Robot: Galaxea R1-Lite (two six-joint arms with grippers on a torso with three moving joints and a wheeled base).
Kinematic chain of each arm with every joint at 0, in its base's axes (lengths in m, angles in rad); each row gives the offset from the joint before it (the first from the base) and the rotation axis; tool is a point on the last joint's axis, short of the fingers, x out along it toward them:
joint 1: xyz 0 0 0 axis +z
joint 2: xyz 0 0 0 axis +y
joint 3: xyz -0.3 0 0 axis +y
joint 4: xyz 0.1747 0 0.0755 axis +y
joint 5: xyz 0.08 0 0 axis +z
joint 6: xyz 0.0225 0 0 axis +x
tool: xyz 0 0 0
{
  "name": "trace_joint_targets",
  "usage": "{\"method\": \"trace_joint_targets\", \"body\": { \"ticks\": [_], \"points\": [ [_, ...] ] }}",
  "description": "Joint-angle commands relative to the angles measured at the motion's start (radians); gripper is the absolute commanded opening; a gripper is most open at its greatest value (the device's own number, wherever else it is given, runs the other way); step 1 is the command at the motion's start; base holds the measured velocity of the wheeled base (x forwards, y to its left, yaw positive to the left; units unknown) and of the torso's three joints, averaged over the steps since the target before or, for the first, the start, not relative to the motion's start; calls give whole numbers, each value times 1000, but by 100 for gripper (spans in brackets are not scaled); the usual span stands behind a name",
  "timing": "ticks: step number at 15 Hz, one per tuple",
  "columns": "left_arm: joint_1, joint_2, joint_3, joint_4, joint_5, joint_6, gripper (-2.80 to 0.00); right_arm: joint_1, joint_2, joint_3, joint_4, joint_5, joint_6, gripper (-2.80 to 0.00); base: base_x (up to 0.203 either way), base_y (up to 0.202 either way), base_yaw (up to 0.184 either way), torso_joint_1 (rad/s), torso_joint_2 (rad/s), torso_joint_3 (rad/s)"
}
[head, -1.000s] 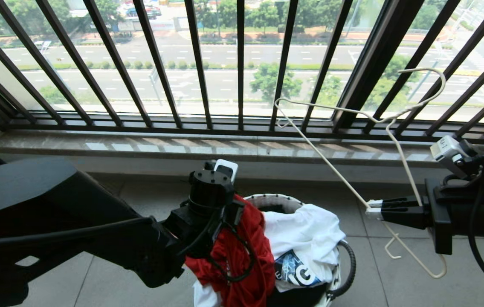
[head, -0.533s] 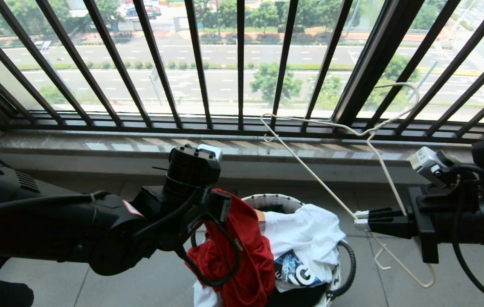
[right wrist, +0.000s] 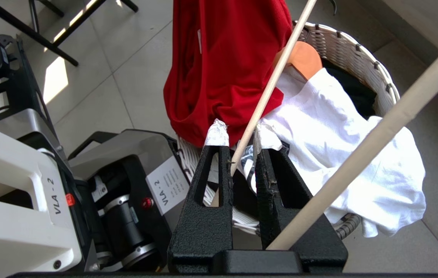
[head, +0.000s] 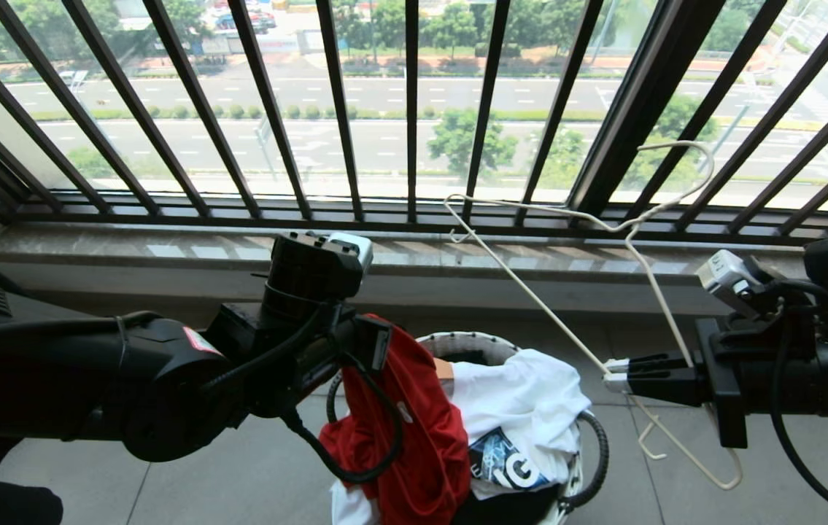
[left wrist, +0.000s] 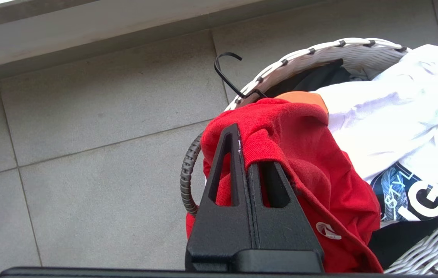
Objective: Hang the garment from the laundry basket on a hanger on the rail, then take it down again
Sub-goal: Pick up clothes from the basket
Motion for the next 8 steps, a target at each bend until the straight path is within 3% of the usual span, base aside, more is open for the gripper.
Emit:
{"method": "trace_joint_targets", "body": {
  "ticks": [1,8],
  "points": [
    [0,27,-8,-2,4,-3,-280,-2,-2,-1,-2,5,-3,-280,0,0,0,3,4,105],
    [14,32,-35,-2,2,-11,-280,-12,-2,-10,-2,5,12,-280,0,0,0,2,3,186]
  ]
}}
